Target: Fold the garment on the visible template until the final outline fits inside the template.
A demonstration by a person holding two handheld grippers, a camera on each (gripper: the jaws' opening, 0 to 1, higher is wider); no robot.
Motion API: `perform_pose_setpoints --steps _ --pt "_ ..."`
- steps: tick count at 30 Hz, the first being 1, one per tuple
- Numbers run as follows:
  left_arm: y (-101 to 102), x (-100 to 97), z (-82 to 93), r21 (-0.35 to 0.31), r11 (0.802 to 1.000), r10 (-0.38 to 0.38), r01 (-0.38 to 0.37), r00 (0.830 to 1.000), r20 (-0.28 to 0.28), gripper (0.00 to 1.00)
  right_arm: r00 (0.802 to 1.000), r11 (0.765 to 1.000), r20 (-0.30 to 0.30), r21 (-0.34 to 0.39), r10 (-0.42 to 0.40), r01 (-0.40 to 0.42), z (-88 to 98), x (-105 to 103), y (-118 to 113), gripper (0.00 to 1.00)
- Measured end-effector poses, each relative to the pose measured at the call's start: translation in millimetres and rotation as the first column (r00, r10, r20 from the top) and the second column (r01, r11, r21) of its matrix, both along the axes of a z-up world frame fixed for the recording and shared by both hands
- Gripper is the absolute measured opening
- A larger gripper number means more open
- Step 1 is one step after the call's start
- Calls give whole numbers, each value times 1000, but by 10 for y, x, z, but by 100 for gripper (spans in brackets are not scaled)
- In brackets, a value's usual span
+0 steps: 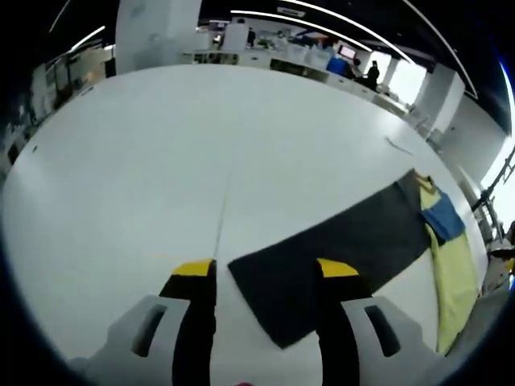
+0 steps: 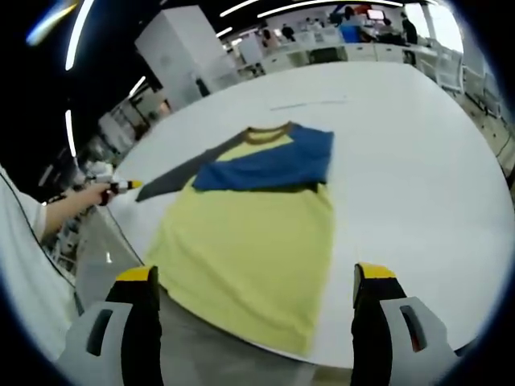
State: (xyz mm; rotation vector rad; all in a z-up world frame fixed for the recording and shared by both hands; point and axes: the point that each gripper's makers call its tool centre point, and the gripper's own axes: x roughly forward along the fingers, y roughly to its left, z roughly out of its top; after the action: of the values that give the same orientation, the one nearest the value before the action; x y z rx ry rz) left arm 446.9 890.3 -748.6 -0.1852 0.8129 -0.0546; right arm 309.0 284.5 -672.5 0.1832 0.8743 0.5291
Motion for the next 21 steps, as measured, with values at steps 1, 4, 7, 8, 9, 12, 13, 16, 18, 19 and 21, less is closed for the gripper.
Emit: perform_pose_setpoints --steps 1,4,7,8,9,12,13,16,18,19,21 --pt "-5 4 -3 -1 1000 -1 1 1000 1 41 1000 1000 -1 -1 -1 1 -2 1 -1 100" --pt "-5 15 -26 2 1000 -4 4 1000 -2 39 1000 1000 -3 0 -3 3 -8 -1 -1 100" --pt "58 13 -59 10 1000 23 -23 1000 -6 39 1000 1000 -5 -1 -4 4 -15 -5 -4 100" --pt "61 8 -62 10 1000 27 -27 1000 -7 38 1000 1000 -5 -1 -5 5 -16 -6 -5 100" --pt "65 4 -68 11 1000 29 -29 1000 -7 37 1000 1000 -6 -1 -6 6 -20 -8 -8 100" --pt "65 8 -78 11 1000 28 -28 1000 -2 33 1000 1000 -8 -2 -8 8 -29 -12 -20 100" --pt "68 9 -84 12 1000 28 -28 1000 -1 32 1000 1000 -9 -3 -8 8 -30 -13 -23 100" --pt "91 4 -102 18 999 38 -38 999 -4 34 1000 1000 -10 -3 -8 8 -31 -13 -24 100" --pt "90 -2 -108 17 999 42 -42 999 -5 33 1000 1000 -11 -3 -8 8 -36 -12 -22 100" --pt "86 -4 -110 16 999 42 -42 999 -5 32 1000 1000 -11 -3 -8 7 -38 -11 -20 100" --pt "77 -3 -110 17 999 40 -40 999 -2 30 1000 1000 -11 -3 -7 7 -40 -7 -15 100"
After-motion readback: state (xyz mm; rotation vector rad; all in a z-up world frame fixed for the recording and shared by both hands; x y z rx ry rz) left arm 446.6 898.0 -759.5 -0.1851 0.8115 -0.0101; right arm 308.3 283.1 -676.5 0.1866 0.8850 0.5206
